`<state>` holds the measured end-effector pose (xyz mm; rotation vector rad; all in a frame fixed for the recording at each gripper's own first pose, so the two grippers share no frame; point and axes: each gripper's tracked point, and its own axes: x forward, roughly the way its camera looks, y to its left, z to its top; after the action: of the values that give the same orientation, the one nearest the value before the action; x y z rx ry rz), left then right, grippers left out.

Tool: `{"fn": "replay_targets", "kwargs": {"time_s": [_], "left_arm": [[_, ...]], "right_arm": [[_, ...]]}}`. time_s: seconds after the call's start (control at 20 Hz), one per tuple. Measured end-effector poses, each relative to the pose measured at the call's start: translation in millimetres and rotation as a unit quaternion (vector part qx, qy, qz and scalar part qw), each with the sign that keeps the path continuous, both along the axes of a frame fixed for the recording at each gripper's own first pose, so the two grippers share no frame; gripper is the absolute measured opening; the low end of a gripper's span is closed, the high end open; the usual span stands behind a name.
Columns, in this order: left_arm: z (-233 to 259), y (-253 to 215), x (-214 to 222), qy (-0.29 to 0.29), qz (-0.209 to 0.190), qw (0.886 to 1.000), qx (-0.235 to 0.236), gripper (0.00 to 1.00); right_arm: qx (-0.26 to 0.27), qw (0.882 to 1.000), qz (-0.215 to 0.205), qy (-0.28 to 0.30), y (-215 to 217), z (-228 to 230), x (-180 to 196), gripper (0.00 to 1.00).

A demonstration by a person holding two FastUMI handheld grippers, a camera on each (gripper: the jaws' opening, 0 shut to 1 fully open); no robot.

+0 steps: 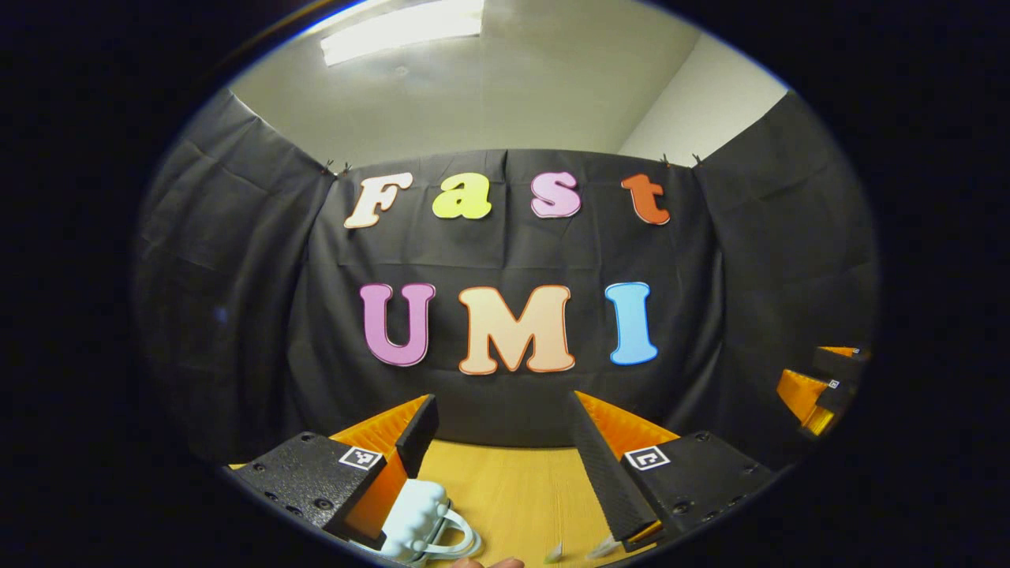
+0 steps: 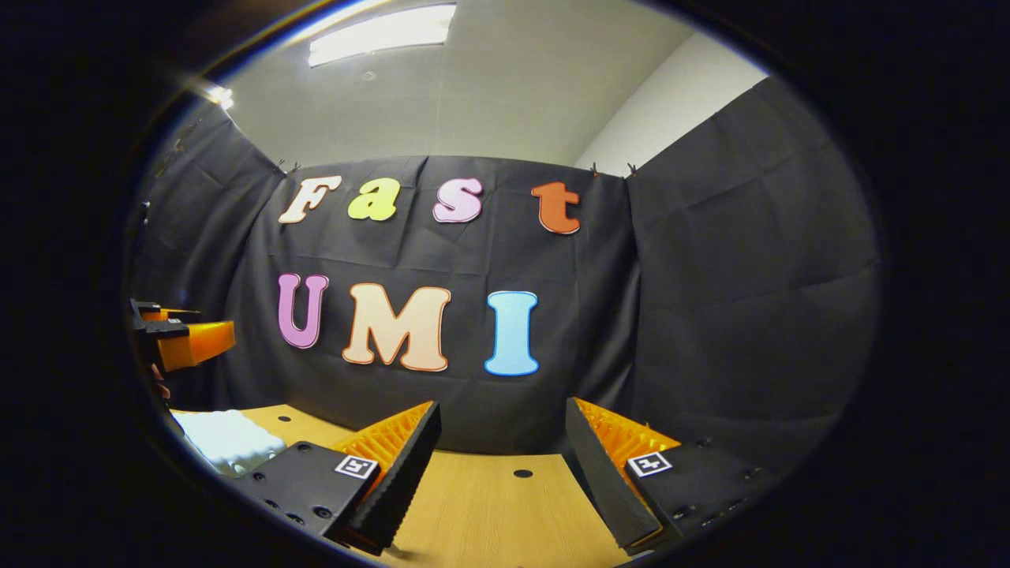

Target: First open the suitcase, pack the skin care products into it, and then close the suitcase.

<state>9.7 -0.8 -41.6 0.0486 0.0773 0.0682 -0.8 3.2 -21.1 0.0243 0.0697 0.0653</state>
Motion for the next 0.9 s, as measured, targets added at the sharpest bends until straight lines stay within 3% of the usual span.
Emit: {"fn": "replay_targets", "kwargs": {"time_s": [0.35, 0.5, 0.6, 0.75, 0.9], "left_arm": [[-71.1, 27.2, -3.4, 0.085, 0.055, 0.994, 0.032, 0.95], [-112.7, 41.0, -6.0, 0.130, 0.057, 0.989, 0.042, 0.95], [-145.9, 50.5, -5.6, 0.168, 0.049, 0.984, 0.042, 0.95], [-192.1, 65.0, -4.3, 0.226, 0.052, 0.972, 0.026, 0.96], [-238.4, 64.8, -6.9, 0.289, 0.042, 0.956, -0.023, 0.96]], "right_arm": [[0.035, 0.999, 0.031, 0.016, 15.8, -14.3, 10.0, 0.98], [0.050, 0.997, 0.043, 0.046, 25.0, -21.8, 1.3, 0.98], [0.040, 0.998, 0.023, 0.045, 19.3, -23.1, 8.1, 0.98], [0.025, 0.998, 0.018, 0.054, 17.7, -26.8, 5.5, 0.98], [-0.009, 0.998, 0.000, 0.069, 2.2, -32.3, 3.2, 0.98]]}}
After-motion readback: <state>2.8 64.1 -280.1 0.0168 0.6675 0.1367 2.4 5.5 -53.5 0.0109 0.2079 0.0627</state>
